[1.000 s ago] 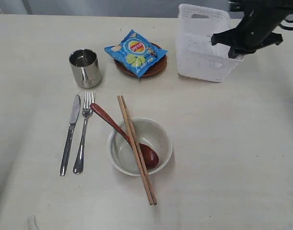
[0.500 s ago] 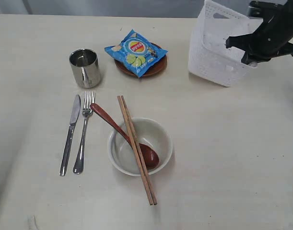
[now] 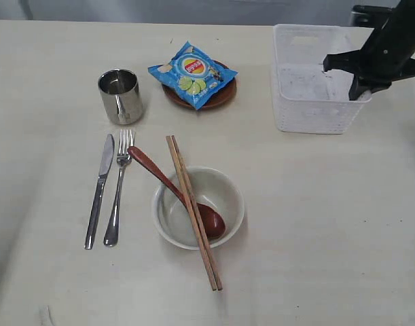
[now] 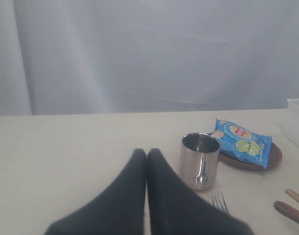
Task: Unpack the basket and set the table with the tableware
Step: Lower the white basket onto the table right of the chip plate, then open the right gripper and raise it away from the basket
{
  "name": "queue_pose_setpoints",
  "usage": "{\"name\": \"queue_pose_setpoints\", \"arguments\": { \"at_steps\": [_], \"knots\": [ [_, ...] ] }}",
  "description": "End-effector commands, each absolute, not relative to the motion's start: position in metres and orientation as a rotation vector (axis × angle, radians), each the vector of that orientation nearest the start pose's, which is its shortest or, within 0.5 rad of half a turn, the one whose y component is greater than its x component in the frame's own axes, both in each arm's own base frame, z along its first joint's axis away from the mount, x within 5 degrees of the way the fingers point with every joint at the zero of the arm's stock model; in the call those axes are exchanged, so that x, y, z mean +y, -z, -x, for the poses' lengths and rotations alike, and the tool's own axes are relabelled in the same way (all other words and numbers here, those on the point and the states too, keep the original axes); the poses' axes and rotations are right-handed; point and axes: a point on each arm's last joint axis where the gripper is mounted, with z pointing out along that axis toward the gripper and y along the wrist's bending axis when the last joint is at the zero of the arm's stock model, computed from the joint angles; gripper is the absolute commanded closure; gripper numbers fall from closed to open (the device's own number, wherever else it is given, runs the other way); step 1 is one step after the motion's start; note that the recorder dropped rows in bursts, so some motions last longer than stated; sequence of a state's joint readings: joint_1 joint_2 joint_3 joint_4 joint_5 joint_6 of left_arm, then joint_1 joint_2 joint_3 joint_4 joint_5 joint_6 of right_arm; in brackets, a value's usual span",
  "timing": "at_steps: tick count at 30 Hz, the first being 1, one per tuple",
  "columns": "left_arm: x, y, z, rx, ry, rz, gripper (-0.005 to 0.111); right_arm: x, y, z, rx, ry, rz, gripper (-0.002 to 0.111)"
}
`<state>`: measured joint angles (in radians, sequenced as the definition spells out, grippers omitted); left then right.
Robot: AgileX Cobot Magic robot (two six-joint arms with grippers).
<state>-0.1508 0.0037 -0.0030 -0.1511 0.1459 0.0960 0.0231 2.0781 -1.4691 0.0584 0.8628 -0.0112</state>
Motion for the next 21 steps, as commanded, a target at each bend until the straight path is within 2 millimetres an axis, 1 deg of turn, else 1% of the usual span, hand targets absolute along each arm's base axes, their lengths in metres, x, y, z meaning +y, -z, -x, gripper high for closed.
{"name": "queue_pose_setpoints", "arguments": {
  "at_steps": [1, 7, 8, 11, 13, 15, 21],
  "knots": [
    [-0.01, -0.201, -0.055, 1.621, 0.178, -0.095, 0.107, 0.018, -0.166, -0.414, 2.932, -0.1, -0.031, 0.109],
    [-0.01, -0.201, -0.055, 1.621, 0.178, -0.095, 0.107, 0.021, -0.167, -0.415, 2.917, -0.109, -0.018, 0.109],
    [-0.01, -0.201, -0.055, 1.621, 0.178, -0.095, 0.107, 0.021, -0.167, -0.415, 2.91, -0.108, 0.009, 0.109],
    [-0.01, -0.201, -0.055, 1.621, 0.178, -0.095, 0.107, 0.023, -0.16, -0.416, 2.923, -0.129, 0.013, 0.109],
    [-0.01, -0.201, -0.055, 1.621, 0.178, -0.095, 0.107, 0.026, -0.153, -0.417, 2.942, -0.155, 0.023, 0.109],
    [-0.01, -0.201, -0.055, 1.621, 0.178, -0.095, 0.107, 0.031, -0.15, -0.416, 2.948, -0.162, 0.035, 0.109],
    [-0.01, -0.201, -0.055, 1.621, 0.178, -0.095, 0.107, 0.047, -0.148, -0.416, 2.94, -0.165, 0.111, 0.109]
  ]
}}
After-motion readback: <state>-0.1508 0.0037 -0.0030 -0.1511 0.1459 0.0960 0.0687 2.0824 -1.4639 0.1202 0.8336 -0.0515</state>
